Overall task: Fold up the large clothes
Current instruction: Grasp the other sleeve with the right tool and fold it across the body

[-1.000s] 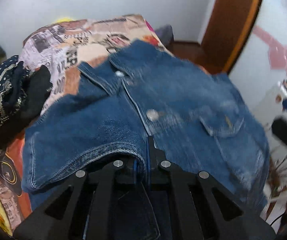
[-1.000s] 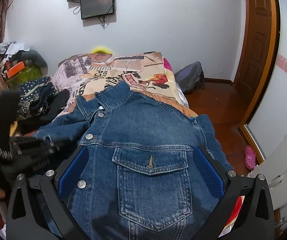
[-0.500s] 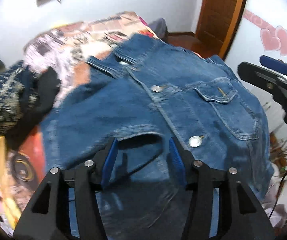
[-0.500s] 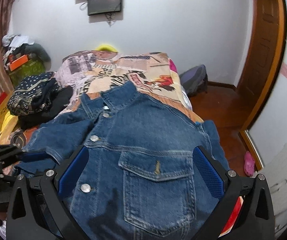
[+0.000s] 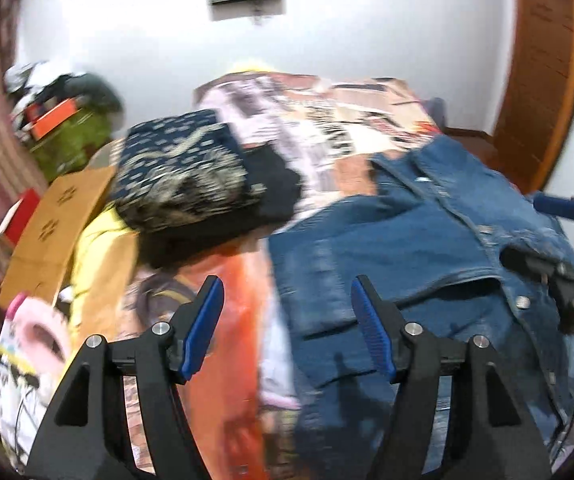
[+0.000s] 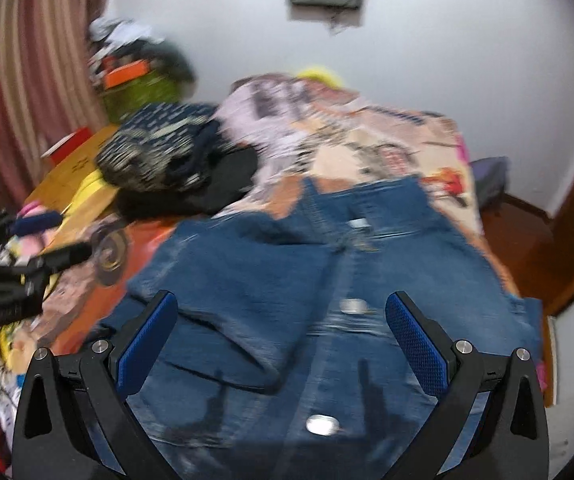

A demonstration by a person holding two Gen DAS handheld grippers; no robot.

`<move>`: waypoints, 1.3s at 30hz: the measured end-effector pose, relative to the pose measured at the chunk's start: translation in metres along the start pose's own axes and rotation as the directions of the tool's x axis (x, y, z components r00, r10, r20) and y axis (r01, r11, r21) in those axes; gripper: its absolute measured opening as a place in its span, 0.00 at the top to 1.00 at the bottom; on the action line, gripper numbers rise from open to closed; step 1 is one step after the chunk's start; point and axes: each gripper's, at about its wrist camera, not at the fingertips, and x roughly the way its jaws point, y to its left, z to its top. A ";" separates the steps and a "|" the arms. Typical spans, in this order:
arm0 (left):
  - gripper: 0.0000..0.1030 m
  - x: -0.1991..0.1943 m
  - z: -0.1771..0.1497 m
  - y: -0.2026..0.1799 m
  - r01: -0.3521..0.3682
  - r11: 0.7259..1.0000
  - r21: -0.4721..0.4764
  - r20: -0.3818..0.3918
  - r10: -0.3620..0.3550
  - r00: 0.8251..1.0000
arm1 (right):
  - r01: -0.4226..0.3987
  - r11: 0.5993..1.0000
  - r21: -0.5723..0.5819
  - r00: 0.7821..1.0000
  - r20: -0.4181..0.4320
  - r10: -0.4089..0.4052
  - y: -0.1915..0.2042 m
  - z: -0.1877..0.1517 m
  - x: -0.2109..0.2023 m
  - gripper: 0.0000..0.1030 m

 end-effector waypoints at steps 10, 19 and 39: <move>0.37 0.016 -0.028 0.053 -0.040 0.991 -0.130 -0.061 0.032 0.998 | -0.142 0.978 -0.150 0.974 -0.197 0.111 0.062 0.008 0.071 0.05; 0.37 0.016 -0.037 0.064 -0.054 0.986 -0.159 -0.060 0.045 0.997 | -0.134 0.939 -0.317 0.944 -0.330 0.023 0.095 -0.011 0.119 0.24; 0.37 0.002 -0.017 0.038 -0.050 0.993 -0.108 -0.007 0.049 0.999 | -0.157 0.987 -0.039 0.988 -0.004 0.157 0.028 0.044 0.032 0.89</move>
